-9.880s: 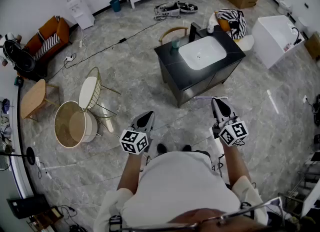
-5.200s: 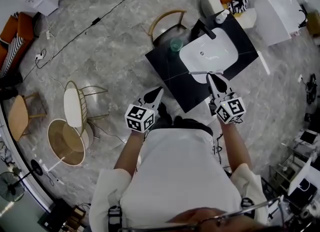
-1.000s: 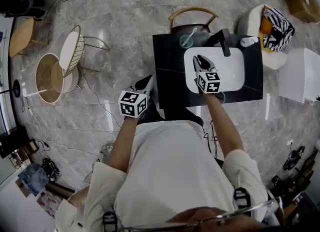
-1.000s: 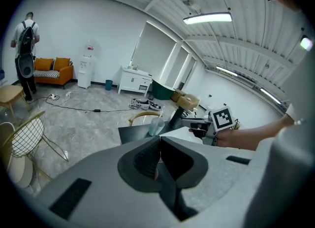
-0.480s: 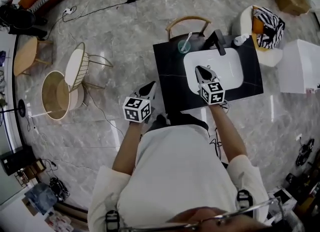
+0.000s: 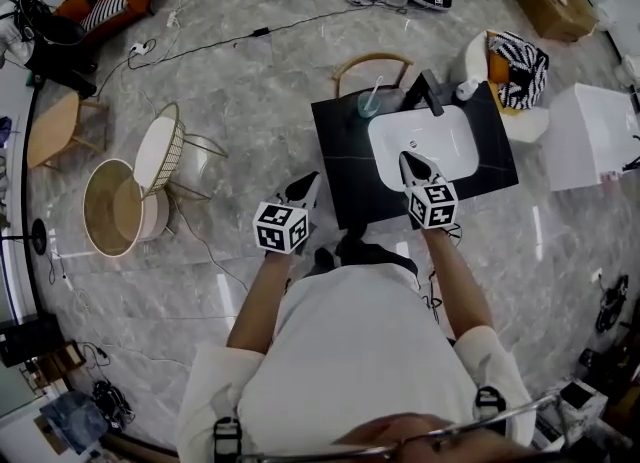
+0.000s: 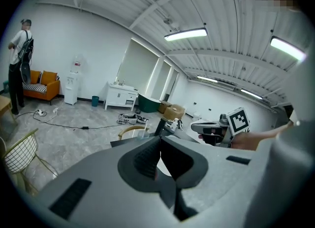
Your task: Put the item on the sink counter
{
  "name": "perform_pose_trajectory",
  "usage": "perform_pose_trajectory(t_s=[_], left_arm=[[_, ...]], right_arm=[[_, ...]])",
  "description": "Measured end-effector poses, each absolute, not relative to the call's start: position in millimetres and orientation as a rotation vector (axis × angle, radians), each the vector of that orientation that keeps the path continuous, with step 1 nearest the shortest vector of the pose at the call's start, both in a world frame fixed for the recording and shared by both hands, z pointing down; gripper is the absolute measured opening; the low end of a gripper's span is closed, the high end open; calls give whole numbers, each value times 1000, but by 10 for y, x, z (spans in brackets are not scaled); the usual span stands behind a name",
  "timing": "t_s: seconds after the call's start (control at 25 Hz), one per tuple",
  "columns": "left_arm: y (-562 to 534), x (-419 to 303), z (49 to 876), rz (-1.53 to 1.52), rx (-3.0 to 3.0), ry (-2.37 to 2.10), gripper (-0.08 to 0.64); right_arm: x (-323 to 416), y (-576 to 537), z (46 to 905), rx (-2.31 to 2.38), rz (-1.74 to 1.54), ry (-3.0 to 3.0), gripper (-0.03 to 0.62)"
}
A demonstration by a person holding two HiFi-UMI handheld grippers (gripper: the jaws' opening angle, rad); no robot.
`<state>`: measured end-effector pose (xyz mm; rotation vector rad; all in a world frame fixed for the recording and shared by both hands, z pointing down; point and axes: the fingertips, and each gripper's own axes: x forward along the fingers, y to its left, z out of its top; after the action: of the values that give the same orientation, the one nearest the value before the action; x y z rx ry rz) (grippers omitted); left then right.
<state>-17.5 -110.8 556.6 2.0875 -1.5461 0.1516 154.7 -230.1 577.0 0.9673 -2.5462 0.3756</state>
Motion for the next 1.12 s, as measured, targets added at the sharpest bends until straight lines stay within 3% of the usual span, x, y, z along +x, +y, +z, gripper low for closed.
perform_pose_trajectory(t_s=[0.52, 1.12], left_arm=[[-640, -77, 5160, 76, 2199, -1536, 5], [-694, 54, 5159, 58, 2155, -1591, 5]], right_arm=[[1675, -1485, 5347, 1024, 364, -2579, 6], [2029, -1523, 5117, 1008, 276, -2656, 5]])
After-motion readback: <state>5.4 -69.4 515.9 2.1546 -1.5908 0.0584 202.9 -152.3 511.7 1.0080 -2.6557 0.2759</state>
